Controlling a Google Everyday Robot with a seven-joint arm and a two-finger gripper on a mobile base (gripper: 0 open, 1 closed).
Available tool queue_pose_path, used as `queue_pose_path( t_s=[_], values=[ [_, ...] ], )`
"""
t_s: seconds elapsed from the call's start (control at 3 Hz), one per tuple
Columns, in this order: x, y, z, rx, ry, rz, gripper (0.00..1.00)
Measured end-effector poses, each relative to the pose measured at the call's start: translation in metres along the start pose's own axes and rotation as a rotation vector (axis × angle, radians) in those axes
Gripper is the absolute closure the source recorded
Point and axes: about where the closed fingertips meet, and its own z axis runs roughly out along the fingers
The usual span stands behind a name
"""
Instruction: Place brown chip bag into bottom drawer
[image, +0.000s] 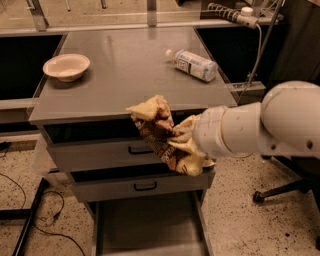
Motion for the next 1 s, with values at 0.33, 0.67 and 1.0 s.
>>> queue_pose_path(
  t_s=[0.33,0.67,1.0],
  values=[
    [0.012,0.055,-0.001,-0.034,0.005,-0.053,1.00],
    [0.012,0.055,-0.001,-0.034,0.005,-0.053,1.00],
    [0.033,0.075,0.034,-0.071,0.015,-0.042,1.00]
  ],
)
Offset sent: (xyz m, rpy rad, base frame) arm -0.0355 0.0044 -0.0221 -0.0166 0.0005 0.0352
